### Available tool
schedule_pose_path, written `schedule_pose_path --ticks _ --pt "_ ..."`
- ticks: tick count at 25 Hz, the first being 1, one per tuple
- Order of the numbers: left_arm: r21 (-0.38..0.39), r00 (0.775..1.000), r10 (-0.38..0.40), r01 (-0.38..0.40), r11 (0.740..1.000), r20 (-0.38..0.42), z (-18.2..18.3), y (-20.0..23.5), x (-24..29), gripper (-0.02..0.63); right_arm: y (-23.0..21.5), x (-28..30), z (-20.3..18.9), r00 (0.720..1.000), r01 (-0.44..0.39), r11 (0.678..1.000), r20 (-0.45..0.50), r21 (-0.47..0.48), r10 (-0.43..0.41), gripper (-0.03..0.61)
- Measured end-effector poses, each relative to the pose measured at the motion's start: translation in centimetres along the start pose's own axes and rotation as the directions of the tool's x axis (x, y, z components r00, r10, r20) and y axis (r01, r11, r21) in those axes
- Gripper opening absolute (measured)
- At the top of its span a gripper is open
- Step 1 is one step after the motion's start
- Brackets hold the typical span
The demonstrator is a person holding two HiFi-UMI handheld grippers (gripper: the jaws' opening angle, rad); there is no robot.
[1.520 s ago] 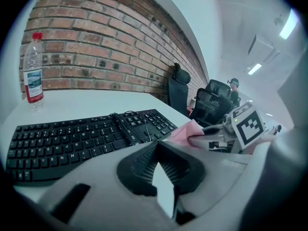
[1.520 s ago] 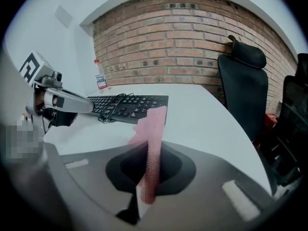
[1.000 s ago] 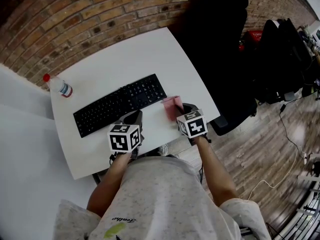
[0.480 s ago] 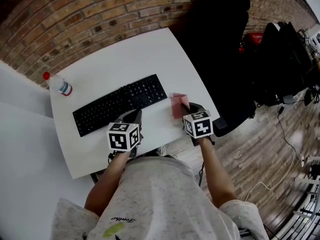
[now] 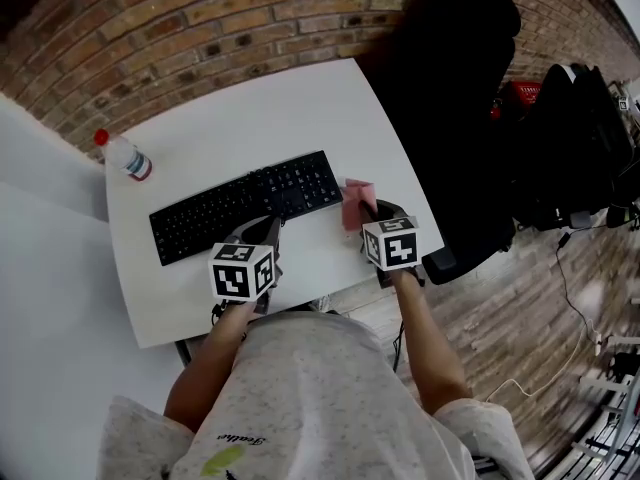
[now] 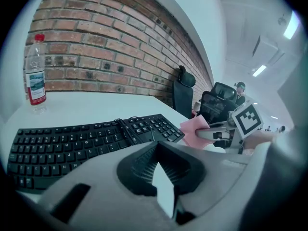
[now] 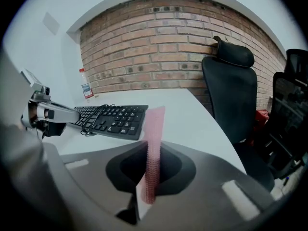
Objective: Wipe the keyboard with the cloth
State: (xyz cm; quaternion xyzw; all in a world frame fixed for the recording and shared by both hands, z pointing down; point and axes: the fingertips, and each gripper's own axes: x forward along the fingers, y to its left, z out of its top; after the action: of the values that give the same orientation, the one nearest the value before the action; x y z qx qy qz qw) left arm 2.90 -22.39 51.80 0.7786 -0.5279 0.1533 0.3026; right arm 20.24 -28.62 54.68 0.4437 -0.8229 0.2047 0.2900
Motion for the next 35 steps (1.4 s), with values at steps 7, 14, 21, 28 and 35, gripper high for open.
schedule_pose_path --ticks 7,14,21,28,35 --pt "-0.021 0.999 0.032 -0.032 0.999 0.016 0.4 1.0 0.1 -0.006 0.8 1.6 1.3 0.999 -0.046 0.999 0.003 -0.011 0.046 0.023" --pt "-0.048 0.996 0.079 -0.077 0.996 0.034 1.1 2.1 -0.1 -0.006 1.1 3.1 3.0 0.996 -0.087 0.996 0.005 -0.038 0.087 0.023" --pt "-0.082 0.991 0.126 -0.122 0.989 0.048 1.4 3.5 -0.3 -0.006 1.6 4.7 4.5 0.992 -0.123 0.99 0.002 -0.063 0.124 0.023" --pt "-0.111 0.984 0.167 -0.16 0.981 0.057 1.8 4.4 -0.5 -0.006 1.9 5.8 5.6 0.988 -0.156 0.985 0.003 -0.067 0.157 0.023" --pt "-0.138 0.977 0.203 -0.192 0.972 0.069 2.1 5.1 -0.5 -0.006 1.7 6.8 6.7 0.983 -0.181 0.979 -0.006 -0.095 0.181 0.023"
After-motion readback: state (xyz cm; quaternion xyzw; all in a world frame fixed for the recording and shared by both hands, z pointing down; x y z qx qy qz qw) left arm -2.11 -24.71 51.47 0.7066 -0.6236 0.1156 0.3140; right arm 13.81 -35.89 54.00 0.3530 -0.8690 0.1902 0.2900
